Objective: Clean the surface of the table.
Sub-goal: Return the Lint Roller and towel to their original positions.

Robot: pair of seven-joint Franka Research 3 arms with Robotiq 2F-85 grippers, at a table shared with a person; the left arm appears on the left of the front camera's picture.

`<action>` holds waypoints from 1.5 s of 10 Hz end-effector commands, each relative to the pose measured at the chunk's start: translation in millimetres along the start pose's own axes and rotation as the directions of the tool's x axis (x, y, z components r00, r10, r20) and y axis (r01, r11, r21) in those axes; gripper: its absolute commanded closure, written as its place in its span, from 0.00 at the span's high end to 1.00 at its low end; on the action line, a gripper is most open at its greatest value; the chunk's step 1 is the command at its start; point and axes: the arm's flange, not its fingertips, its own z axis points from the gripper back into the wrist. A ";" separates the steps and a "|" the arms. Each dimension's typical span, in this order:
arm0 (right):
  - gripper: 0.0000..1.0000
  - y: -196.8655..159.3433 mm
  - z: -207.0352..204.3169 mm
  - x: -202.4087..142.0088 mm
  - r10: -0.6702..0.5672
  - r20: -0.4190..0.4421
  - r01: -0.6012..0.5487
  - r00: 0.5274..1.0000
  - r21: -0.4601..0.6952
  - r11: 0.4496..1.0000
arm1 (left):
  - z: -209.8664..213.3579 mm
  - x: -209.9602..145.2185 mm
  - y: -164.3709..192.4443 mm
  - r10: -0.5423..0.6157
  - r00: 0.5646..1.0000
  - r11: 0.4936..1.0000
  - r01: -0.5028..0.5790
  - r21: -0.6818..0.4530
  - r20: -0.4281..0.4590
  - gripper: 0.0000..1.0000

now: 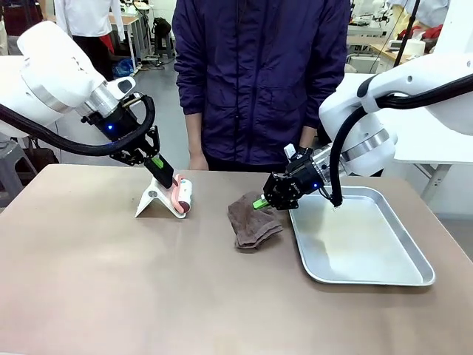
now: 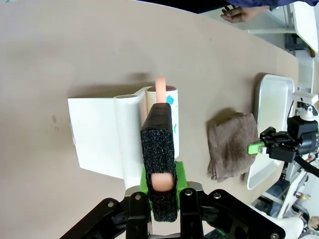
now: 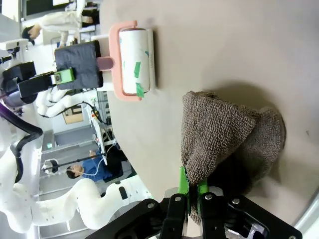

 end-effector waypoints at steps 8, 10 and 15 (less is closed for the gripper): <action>1.00 -0.5 -0.1 4.3 0.028 -0.007 -0.028 1.000 0.059 0.998 | 12.2 -4.7 9.0 0.043 0.997 0.998 -0.046 0.046 0.064 1.00; 1.00 -0.2 6.6 0.7 0.013 0.008 -0.014 1.000 0.027 1.000 | 24.8 -16.3 20.8 0.053 0.995 0.998 -0.056 0.028 0.086 1.00; 1.00 38.0 47.4 -15.1 0.038 0.080 -0.020 0.996 -0.208 0.978 | 77.9 -73.6 48.8 0.003 0.989 0.994 0.012 -0.104 0.146 1.00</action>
